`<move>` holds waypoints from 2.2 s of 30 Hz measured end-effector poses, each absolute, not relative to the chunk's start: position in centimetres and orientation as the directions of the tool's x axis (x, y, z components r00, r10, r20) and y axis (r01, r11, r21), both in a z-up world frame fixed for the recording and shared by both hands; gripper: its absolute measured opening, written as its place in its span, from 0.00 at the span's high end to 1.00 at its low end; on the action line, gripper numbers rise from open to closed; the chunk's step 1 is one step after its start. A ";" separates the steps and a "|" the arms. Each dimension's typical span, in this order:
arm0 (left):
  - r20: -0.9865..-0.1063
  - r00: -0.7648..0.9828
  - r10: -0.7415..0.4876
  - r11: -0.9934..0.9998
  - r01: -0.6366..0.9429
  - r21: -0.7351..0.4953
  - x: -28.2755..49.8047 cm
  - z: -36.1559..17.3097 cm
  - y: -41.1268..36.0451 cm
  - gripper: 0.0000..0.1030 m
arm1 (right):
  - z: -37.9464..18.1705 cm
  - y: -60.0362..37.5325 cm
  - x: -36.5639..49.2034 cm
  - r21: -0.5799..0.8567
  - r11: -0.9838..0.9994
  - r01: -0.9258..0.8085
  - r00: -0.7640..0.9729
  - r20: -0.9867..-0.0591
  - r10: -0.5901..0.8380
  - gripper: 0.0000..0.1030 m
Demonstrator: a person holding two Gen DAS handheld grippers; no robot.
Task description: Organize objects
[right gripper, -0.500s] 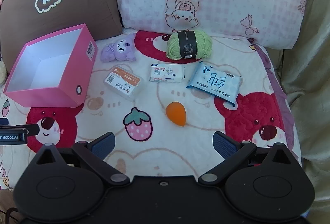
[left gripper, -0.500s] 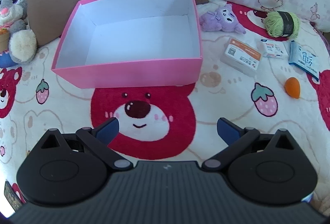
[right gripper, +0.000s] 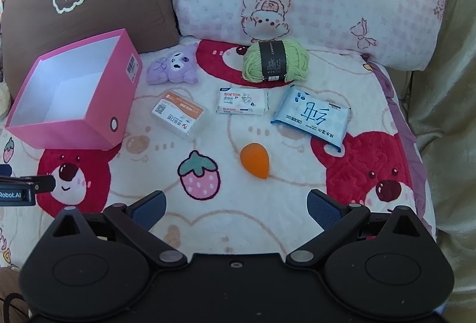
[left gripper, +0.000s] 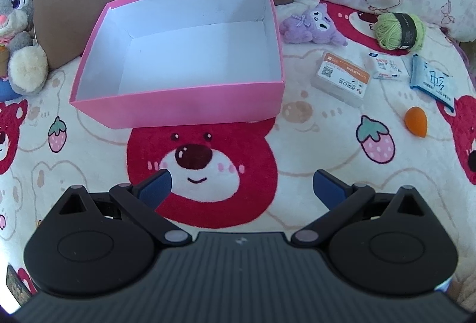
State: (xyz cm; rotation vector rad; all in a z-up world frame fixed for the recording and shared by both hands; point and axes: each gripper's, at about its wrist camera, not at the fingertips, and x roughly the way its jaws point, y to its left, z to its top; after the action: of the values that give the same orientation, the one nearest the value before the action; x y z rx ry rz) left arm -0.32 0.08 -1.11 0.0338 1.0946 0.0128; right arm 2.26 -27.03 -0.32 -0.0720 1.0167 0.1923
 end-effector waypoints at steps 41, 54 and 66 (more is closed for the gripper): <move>-0.874 0.486 -0.014 0.999 0.048 0.011 -2.1 1.7 0.3 0.02 | 2.2 -26.3 -0.1 0.008 0.975 -0.223 0.548 -0.826 0.132 0.01; -0.866 0.496 -0.058 0.993 0.118 0.002 -1.5 3.5 -1.5 0.02 | 4.5 -26.2 0.3 -0.007 0.963 -0.268 0.565 -0.811 0.152 0.01; -0.824 0.547 -0.150 0.971 0.240 -0.018 2.9 8.2 -7.1 0.03 | 8.1 -31.4 4.3 0.075 0.952 -0.295 0.663 -0.702 0.261 0.01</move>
State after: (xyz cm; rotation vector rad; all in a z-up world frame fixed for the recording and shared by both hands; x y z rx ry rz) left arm 2.91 -7.06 8.21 0.1008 0.9655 -0.2317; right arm 4.26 -31.39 8.14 -0.0464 0.7856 0.3144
